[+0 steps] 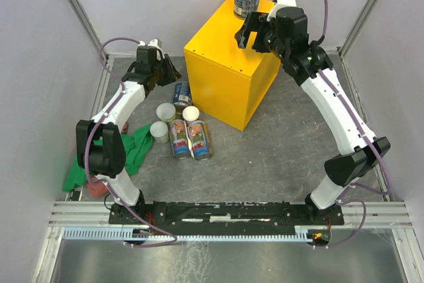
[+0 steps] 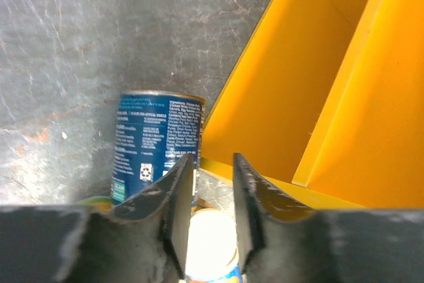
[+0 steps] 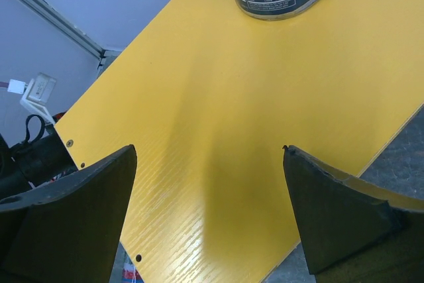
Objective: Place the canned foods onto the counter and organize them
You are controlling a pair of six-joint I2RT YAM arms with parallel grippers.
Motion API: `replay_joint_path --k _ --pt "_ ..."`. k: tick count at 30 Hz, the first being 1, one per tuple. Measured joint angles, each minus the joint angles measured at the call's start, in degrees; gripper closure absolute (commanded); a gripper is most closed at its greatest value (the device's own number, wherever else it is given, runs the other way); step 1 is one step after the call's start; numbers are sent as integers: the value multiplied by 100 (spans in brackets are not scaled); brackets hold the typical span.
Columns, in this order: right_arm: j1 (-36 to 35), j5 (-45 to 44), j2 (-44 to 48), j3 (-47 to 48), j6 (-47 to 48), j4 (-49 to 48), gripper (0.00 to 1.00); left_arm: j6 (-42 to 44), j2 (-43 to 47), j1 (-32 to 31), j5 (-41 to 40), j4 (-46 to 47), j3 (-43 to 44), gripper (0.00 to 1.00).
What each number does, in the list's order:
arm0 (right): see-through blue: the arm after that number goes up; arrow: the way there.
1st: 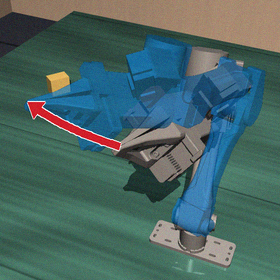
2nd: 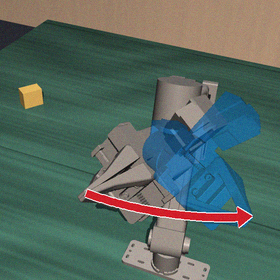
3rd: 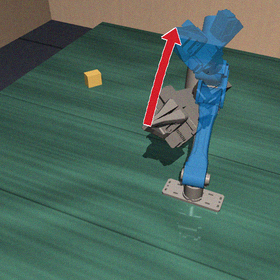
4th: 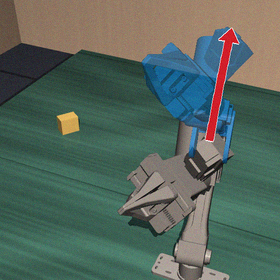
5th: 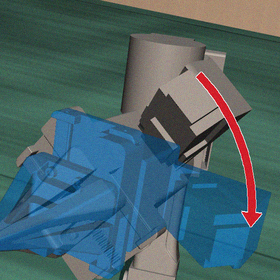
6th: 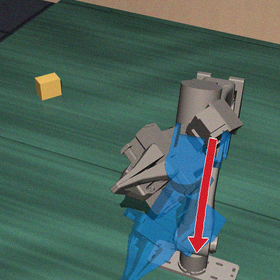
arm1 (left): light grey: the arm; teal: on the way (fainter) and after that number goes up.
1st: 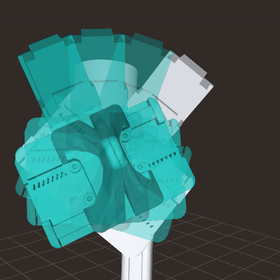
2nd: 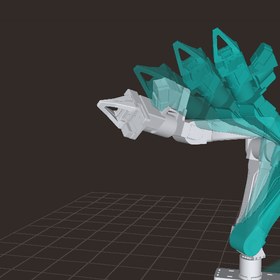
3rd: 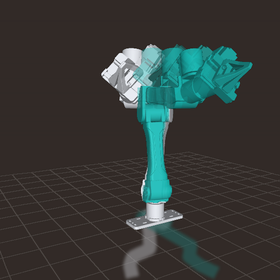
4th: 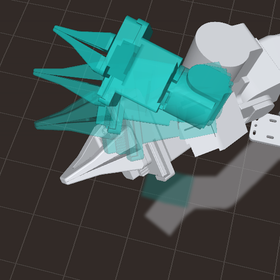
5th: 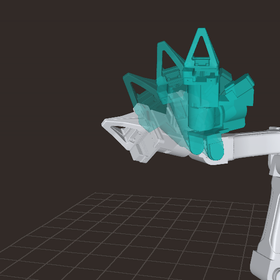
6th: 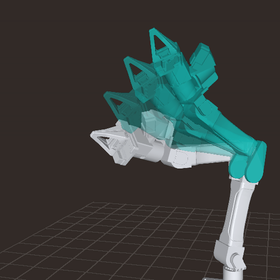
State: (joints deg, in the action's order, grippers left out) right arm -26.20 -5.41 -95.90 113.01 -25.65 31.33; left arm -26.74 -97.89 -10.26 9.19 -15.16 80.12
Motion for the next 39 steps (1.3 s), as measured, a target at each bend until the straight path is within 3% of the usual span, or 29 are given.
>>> replay_joint_path --k 4,7,16,35,37,39 --pt "0 0 74 0 20 -4 1 7 -192 0 44 -431 225 30" --pt "2 0 96 0 17 -2 1 92 -275 0 76 -697 304 24" --pt "0 46 96 -2 17 0 0 404 -507 0 181 -1250 498 17" --pt "2 46 81 0 107 -2 0 428 -1530 24 352 -1471 1003 12" --pt "0 46 61 0 122 -2 0 431 -1617 35 352 -1453 1060 4" --pt "2 46 24 0 144 0 0 442 -1714 55 367 -1445 1113 2"
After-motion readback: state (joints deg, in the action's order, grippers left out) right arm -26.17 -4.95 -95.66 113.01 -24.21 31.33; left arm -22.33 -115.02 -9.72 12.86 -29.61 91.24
